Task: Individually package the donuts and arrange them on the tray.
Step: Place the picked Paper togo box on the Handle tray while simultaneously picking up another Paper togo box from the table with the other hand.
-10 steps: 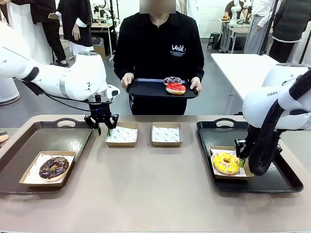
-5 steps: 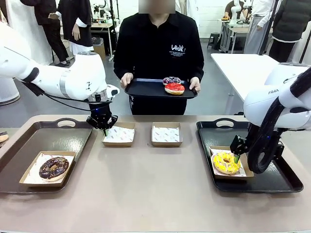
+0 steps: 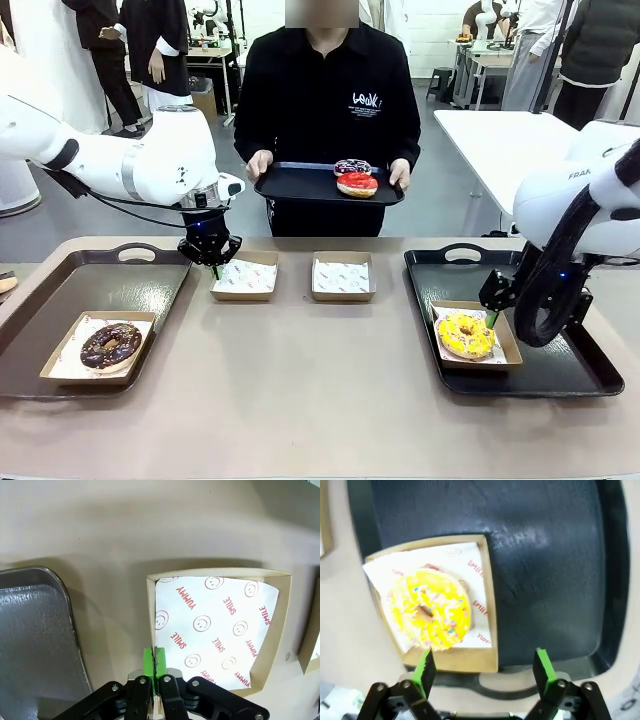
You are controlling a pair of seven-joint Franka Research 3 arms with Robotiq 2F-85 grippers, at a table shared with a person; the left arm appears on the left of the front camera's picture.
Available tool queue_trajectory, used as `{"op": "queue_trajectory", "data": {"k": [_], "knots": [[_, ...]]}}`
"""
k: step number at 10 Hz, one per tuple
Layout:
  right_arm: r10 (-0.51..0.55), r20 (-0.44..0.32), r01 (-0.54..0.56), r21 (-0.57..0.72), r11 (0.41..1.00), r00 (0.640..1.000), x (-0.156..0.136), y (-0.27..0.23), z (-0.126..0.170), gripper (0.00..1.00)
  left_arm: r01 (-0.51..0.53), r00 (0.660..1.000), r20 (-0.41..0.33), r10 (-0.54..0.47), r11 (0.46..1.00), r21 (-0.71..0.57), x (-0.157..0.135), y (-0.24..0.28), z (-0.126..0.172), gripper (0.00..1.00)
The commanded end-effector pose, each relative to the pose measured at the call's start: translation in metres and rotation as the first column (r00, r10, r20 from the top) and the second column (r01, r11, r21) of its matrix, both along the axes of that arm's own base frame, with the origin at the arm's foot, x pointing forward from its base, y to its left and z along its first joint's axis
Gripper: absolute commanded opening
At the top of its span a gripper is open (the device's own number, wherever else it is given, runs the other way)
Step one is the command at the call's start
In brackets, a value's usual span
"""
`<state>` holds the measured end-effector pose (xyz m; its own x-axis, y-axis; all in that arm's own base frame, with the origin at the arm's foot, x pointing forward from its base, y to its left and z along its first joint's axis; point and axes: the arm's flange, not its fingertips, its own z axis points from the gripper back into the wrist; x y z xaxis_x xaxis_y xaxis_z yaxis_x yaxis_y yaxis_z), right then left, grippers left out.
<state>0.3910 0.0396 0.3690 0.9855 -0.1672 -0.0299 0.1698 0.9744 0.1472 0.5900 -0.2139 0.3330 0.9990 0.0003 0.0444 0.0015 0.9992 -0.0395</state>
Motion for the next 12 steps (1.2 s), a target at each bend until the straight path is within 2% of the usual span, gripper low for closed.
{"op": "queue_trajectory", "data": {"k": [1,3,4,5,7,9,11,12], "knots": [[0.054,0.012,-0.055,0.263,0.963,0.998,-0.049,-0.035,0.018,1.0,0.025,0.998,-0.051,-0.025,1.0,0.005,-0.003,-0.003,0.024,0.0],[-0.033,0.139,-0.04,0.489,0.872,0.99,-0.068,-0.092,0.04,1.0,0.053,0.998,-0.011,-0.054,0.998,-0.034,-0.01,-0.016,0.067,0.0],[-0.099,0.174,-0.021,0.58,0.814,0.98,-0.072,-0.124,0.045,1.0,0.077,0.997,0.025,-0.076,0.997,-0.033,-0.016,-0.027,0.088,0.0],[-0.16,0.181,0.001,0.658,0.753,0.97,-0.074,-0.15,0.046,1.0,0.086,0.992,0.089,-0.086,0.996,0.001,-0.021,-0.038,0.104,0.0],[-0.247,0.173,0.023,0.776,0.63,0.954,-0.078,-0.203,0.034,1.0,0.096,0.982,0.16,-0.101,0.995,0.04,-0.028,-0.057,0.135,0.0],[-0.28,0.184,-0.006,0.844,0.536,0.942,-0.088,-0.244,0.014,1.0,0.088,0.978,0.188,-0.095,0.995,0.046,-0.029,-0.07,0.156,0.0],[-0.3,0.226,-0.052,0.869,0.492,0.927,-0.101,-0.264,-0.002,1.0,0.054,0.976,0.205,-0.068,0.996,0.074,-0.028,-0.074,0.164,0.0],[-0.28,0.249,-0.083,0.865,0.494,0.927,-0.105,-0.267,-0.006,1.0,0.051,0.976,0.205,-0.067,0.995,0.08,-0.029,-0.073,0.165,0.0]]}}
